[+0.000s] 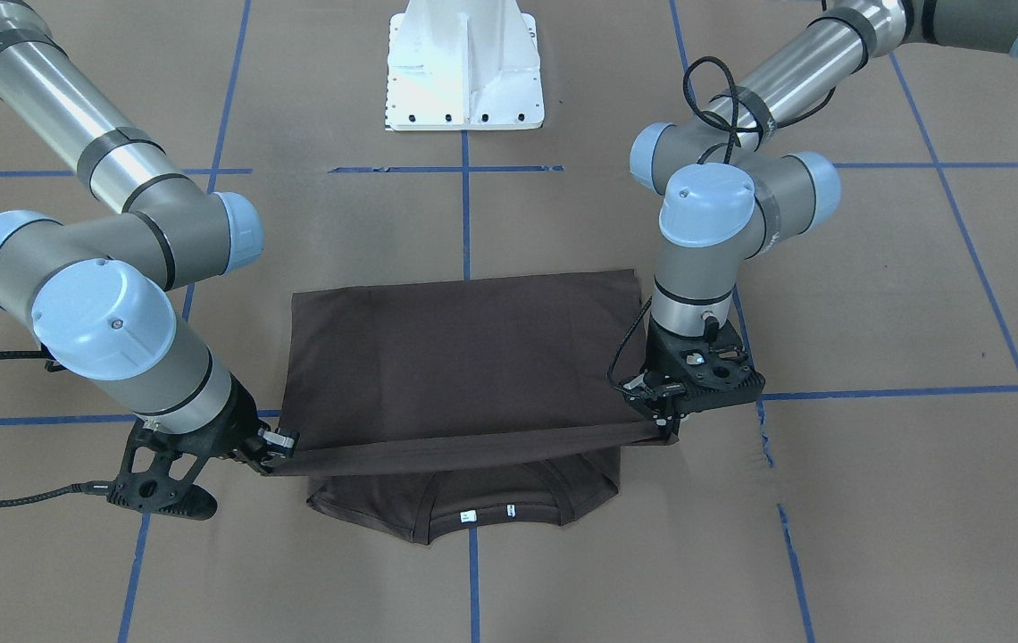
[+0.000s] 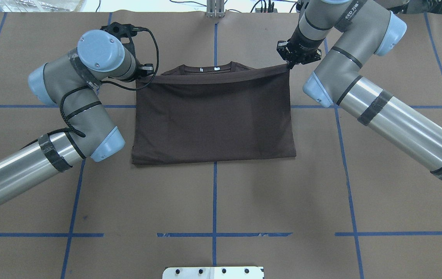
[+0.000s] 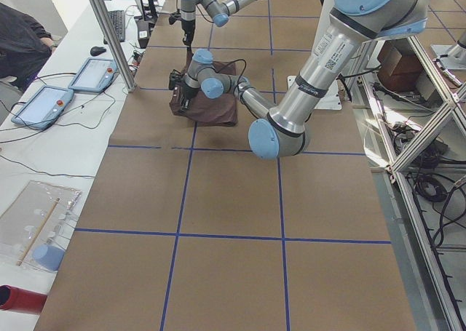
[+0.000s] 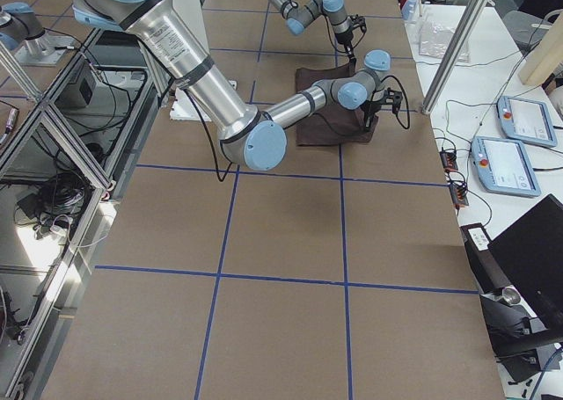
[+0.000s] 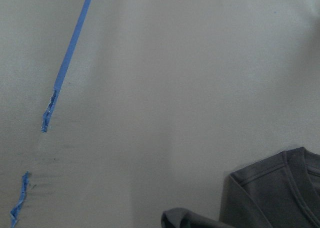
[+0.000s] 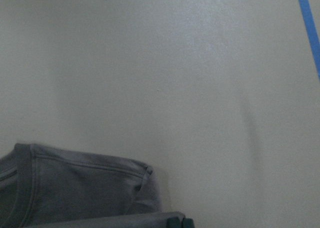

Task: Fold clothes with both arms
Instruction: 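Raise the right gripper away from the folded shirt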

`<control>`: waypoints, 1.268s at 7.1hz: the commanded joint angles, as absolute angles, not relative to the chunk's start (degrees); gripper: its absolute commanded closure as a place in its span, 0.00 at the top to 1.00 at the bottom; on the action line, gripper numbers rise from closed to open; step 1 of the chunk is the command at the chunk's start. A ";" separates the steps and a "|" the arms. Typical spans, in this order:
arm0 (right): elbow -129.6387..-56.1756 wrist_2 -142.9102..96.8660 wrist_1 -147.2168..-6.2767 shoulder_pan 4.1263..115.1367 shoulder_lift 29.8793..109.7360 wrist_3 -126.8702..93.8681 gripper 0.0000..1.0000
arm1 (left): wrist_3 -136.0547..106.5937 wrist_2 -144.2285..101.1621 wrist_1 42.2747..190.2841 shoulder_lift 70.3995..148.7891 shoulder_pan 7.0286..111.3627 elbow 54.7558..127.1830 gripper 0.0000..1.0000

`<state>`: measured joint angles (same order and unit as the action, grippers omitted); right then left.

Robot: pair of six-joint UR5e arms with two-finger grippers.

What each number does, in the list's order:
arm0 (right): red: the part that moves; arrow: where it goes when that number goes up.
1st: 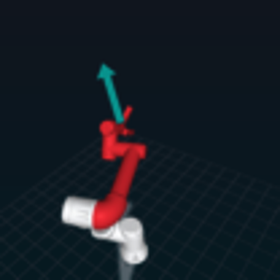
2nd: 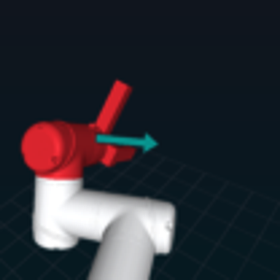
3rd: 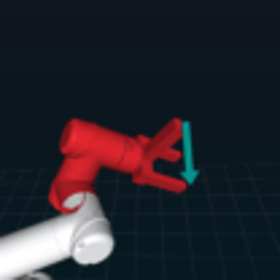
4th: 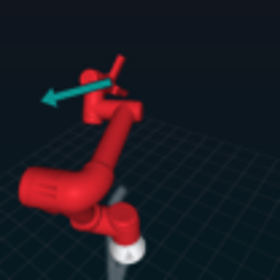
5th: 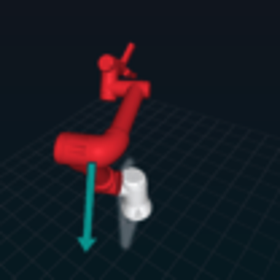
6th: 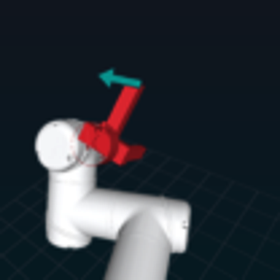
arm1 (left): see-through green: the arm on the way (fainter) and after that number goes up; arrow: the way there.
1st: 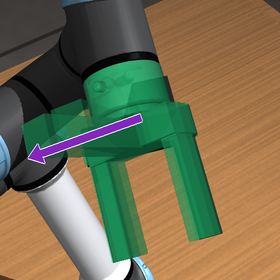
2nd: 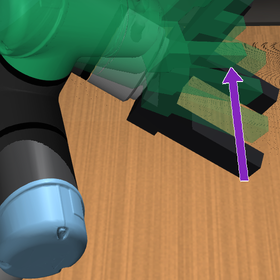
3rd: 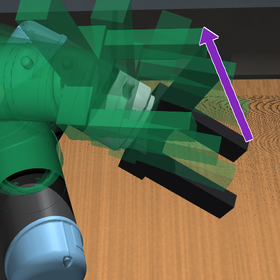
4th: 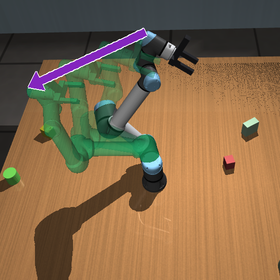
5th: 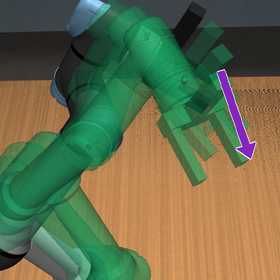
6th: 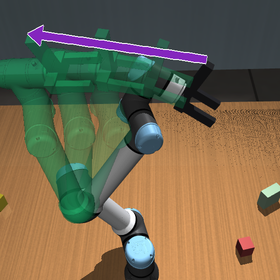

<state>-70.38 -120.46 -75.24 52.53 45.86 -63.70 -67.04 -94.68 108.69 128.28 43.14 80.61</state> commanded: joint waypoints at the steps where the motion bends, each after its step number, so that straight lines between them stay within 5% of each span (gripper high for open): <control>1: -70.49 -120.50 -75.15 52.47 45.88 -63.63 0.00 | -67.06 -94.57 108.72 129.02 43.07 80.51 0.09; 2: -70.58 -120.59 -73.06 52.47 46.57 -63.72 0.11 | -67.06 -94.48 108.72 129.37 43.07 80.42 0.65; 3: -70.40 -120.67 -67.12 52.47 49.19 -63.81 0.72 | -67.15 -94.48 108.72 129.37 43.07 80.42 1.00; 4: -70.31 -120.67 -65.41 52.30 49.74 -63.98 1.00 | -67.15 -94.48 108.63 129.37 43.15 80.42 1.00; 6: -72.40 -121.02 -65.22 51.42 50.09 -65.03 1.00 | -67.24 -94.83 108.46 129.55 43.15 80.42 1.00; 9: -91.35 -117.27 -65.83 42.49 64.37 -74.60 1.00 | -67.68 -95.36 108.28 129.81 43.15 80.86 1.00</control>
